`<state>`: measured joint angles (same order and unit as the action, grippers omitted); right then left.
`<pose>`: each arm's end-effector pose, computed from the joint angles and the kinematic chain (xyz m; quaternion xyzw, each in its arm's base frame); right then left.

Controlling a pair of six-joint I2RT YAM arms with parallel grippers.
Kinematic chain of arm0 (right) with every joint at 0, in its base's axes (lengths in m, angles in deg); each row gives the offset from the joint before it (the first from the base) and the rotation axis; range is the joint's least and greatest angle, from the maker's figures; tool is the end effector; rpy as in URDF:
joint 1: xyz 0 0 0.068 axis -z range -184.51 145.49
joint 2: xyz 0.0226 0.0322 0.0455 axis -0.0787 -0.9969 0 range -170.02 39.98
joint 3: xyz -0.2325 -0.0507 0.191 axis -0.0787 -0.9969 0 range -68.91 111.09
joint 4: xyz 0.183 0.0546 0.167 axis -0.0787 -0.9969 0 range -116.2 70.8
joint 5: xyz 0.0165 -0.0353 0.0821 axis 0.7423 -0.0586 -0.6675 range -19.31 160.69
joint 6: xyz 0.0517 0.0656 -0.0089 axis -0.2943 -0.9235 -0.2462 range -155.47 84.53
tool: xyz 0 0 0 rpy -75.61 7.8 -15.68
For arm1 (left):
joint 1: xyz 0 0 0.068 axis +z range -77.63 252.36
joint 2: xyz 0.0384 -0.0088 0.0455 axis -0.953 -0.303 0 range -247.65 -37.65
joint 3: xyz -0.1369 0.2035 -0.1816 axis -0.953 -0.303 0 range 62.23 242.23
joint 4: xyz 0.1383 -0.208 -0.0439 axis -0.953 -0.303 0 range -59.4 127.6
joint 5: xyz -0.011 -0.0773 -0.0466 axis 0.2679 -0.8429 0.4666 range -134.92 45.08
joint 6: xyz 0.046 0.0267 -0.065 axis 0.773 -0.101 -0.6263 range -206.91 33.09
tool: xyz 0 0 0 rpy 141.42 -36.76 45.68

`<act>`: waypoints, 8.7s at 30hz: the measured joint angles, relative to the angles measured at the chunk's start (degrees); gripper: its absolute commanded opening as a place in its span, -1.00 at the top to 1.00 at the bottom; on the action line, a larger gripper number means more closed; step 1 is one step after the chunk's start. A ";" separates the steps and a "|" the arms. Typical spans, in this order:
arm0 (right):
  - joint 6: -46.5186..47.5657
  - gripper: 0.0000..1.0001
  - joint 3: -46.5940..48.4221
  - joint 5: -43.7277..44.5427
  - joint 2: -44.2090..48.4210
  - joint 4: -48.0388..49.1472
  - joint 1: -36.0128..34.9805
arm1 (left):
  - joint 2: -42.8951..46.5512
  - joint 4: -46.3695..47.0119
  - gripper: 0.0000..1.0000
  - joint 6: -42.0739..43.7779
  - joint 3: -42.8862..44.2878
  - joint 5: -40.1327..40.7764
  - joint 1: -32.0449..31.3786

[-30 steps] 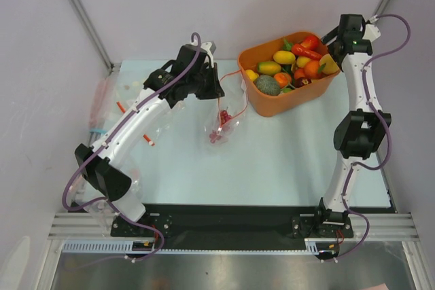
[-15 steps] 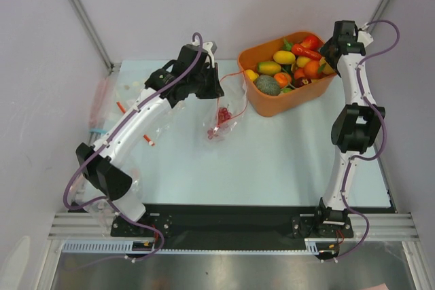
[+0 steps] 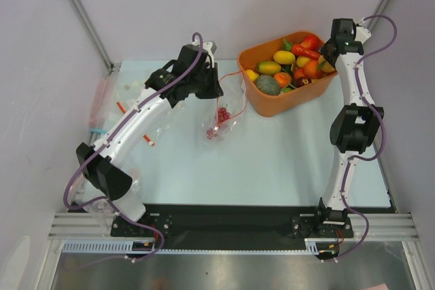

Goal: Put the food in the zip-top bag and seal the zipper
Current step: Pick up the fake fruit from the bin, then place the fake fruit in the zipper food storage bag, then pick up the fake fruit from the bin.

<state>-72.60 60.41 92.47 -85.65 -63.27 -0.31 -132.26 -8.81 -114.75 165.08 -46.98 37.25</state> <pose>0.5305 -0.0664 0.3380 0.3887 0.8061 -0.0477 0.4437 0.3138 -0.2239 0.4119 0.0649 0.8970 -0.2419 0.3642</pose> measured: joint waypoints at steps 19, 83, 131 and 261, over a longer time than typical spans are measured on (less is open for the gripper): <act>1.68 0.11 -4.98 -3.76 9.49 4.52 -0.55 | -0.02 0.02 0.99 -0.04 0.02 -0.02 0.00; 9.25 0.35 -43.23 -33.20 45.44 18.86 -34.73 | -2.54 -4.02 0.99 -0.79 7.67 -0.92 -0.33; 8.11 -0.99 -40.61 -27.19 45.00 12.85 -30.58 | -0.92 -3.15 0.99 -2.19 5.01 -2.56 -0.11; 23.91 -1.00 -3.69 -14.38 -0.20 0.83 -0.68 | 6.10 2.19 0.99 1.81 -3.74 3.67 0.44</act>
<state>-48.69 56.72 78.09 -85.84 -62.44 -0.98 -126.16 -6.63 -112.93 161.34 -43.31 37.69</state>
